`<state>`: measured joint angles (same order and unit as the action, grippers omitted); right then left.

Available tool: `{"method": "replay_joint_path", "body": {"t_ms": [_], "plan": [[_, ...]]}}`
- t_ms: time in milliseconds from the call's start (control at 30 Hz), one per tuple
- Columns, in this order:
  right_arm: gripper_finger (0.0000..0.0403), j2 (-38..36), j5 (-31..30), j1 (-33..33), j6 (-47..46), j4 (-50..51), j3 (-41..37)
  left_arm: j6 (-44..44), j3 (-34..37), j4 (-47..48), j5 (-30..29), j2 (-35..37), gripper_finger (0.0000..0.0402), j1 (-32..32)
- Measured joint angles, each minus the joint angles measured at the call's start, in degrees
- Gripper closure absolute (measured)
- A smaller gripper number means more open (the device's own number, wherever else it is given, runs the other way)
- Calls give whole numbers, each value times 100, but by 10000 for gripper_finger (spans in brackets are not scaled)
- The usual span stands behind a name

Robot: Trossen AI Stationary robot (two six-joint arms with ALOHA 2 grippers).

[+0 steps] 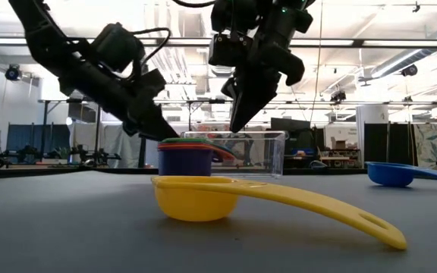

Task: Nest measuring cups in basket
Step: Move the nested measuring cups to the center of the table

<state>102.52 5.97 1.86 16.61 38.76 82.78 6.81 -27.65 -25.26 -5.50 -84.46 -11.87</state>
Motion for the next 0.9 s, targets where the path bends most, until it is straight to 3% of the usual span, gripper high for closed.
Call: {"method": "replay_joint_path", "body": {"t_ms": [200, 433, 900], "plan": [[380, -20, -19, -79, -86, 151, -2, -53, -355, 32, -2, -574, 327, -74], [380, -27, -481, -174, -169, 522, -6, -133, -716, 78, 42, -1068, 327, -143], [380, -297, -749, -174, -421, 553, -9, -615, -1492, 174, 1375, -1513, 327, -130]]}}
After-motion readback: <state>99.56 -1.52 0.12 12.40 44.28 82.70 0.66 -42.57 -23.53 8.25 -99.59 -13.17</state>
